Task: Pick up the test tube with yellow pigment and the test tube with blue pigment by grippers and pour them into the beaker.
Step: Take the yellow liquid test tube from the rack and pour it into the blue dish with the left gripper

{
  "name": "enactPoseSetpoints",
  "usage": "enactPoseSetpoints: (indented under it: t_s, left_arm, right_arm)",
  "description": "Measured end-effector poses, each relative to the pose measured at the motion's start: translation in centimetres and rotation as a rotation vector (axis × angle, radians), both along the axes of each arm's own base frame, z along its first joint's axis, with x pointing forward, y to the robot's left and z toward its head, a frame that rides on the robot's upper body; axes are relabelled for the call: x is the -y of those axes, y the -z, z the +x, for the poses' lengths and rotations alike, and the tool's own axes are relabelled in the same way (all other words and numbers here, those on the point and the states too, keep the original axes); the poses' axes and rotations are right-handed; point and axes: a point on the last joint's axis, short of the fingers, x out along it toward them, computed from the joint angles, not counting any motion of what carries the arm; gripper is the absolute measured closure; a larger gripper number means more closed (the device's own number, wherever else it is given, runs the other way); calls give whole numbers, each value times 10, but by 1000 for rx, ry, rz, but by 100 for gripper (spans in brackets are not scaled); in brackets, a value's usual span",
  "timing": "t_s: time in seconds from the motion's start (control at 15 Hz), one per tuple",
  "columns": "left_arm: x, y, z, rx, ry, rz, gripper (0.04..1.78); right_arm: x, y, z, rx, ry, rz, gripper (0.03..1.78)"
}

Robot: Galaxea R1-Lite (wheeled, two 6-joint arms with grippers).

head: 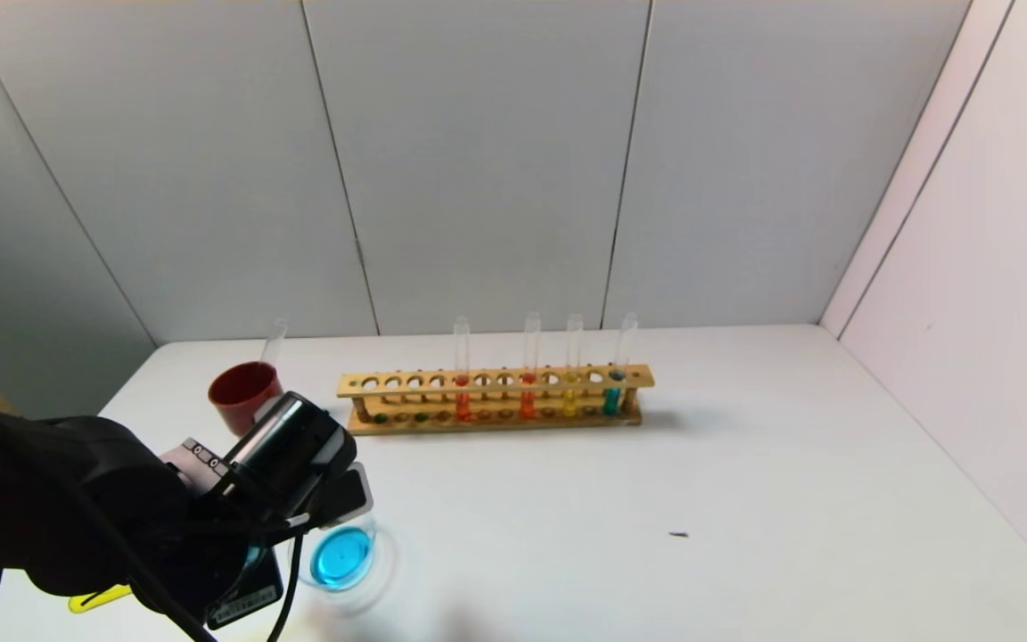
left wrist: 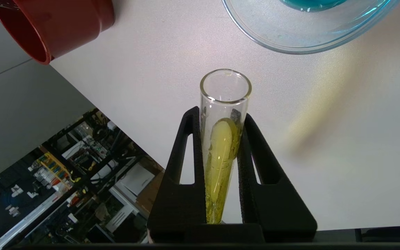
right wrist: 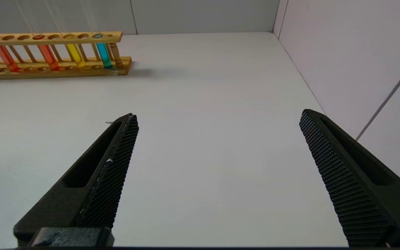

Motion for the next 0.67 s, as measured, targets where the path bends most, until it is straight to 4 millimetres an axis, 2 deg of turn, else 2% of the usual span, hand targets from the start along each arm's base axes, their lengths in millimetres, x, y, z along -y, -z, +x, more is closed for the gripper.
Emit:
enactPoseSetpoints:
  t_s: [0.67]
  left_arm:
    - [8,16,9,-81,11,83,151]
  right_arm:
    - [0,0,0,0,0,0,11]
